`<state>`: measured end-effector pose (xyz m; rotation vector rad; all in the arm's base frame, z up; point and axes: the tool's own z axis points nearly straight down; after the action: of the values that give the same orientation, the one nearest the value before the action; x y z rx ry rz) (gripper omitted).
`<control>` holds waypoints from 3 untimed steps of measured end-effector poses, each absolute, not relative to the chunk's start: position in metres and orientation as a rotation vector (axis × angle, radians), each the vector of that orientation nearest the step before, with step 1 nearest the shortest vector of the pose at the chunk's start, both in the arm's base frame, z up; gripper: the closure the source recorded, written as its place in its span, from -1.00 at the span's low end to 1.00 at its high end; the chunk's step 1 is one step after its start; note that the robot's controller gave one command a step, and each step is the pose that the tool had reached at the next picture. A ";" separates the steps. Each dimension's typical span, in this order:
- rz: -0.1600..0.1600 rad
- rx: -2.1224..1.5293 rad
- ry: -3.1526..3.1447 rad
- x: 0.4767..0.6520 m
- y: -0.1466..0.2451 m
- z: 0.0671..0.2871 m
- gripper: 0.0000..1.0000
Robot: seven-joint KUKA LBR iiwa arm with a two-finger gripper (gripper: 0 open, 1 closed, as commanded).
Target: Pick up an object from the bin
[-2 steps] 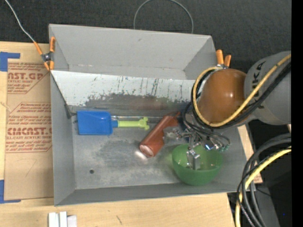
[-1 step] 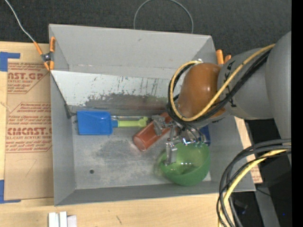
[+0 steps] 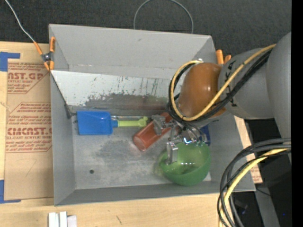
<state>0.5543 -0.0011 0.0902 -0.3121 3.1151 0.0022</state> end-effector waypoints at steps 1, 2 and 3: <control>-0.003 -0.615 3.047 0.578 0.013 0.078 -1.00; 0.007 -0.128 3.118 0.580 0.053 0.073 -1.00; -0.002 -0.688 3.028 0.592 0.104 0.070 1.00</control>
Offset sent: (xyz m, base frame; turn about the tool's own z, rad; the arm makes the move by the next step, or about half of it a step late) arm 0.0227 0.0550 -0.0202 0.1378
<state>0.5920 0.1044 0.0702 -0.6877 3.0280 -0.0024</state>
